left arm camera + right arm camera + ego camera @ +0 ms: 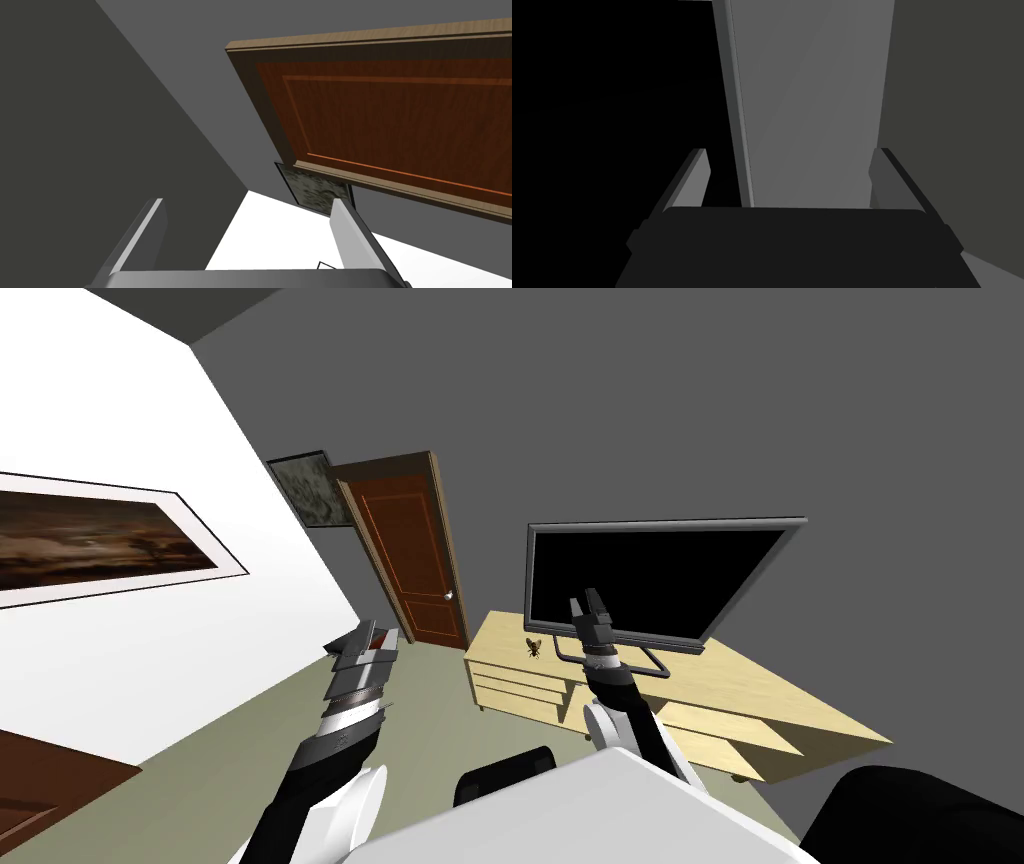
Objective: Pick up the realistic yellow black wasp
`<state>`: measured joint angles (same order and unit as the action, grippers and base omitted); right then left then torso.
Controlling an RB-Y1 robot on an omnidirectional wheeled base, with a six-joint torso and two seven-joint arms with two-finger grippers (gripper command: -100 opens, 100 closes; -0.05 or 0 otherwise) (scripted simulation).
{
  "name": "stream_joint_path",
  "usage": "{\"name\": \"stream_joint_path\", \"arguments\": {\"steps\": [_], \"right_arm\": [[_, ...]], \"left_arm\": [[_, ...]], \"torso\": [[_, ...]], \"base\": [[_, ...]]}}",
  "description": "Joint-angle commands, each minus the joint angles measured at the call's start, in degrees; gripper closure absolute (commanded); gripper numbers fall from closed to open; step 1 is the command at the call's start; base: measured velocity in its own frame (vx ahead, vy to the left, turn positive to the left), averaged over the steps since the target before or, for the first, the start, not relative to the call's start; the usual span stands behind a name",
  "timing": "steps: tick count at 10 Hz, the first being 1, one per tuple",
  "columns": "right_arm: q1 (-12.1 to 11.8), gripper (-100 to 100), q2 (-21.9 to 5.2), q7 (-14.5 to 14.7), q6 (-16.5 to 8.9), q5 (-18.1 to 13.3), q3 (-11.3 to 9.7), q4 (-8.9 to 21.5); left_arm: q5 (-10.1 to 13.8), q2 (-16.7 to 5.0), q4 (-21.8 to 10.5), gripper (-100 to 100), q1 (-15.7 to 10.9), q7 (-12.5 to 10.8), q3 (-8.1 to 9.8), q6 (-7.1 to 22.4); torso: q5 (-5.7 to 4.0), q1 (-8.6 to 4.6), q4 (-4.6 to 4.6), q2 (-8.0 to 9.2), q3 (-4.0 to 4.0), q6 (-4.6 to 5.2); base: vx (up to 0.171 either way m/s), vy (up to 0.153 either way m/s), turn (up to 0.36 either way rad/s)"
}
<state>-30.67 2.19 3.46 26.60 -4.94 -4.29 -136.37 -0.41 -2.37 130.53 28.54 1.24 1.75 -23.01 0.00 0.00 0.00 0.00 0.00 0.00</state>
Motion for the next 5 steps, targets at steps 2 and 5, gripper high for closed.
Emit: {"name": "stream_joint_path", "arguments": {"steps": [2,5], "right_arm": [[0.05,-100,-3.99,0.51,-0.56,-1.65,-0.50,1.06],[0.13,-100,-9.12,1.79,-1.88,-5.55,-1.72,3.65]], "left_arm": [[0.00,0.00,0.00,0,0.00,0.00,0.00,0.00],[0.00,-0.01,0.00,0,-0.01,0.00,0.00,0.00]], "torso": [[-0.02,-0.10,0.01,0.04,0.02,-0.01],[-0.09,-0.40,0.04,0.20,0.11,-0.02]], "base": [[-0.026,-0.037,0.121],[-0.056,-0.098,0.198]]}}
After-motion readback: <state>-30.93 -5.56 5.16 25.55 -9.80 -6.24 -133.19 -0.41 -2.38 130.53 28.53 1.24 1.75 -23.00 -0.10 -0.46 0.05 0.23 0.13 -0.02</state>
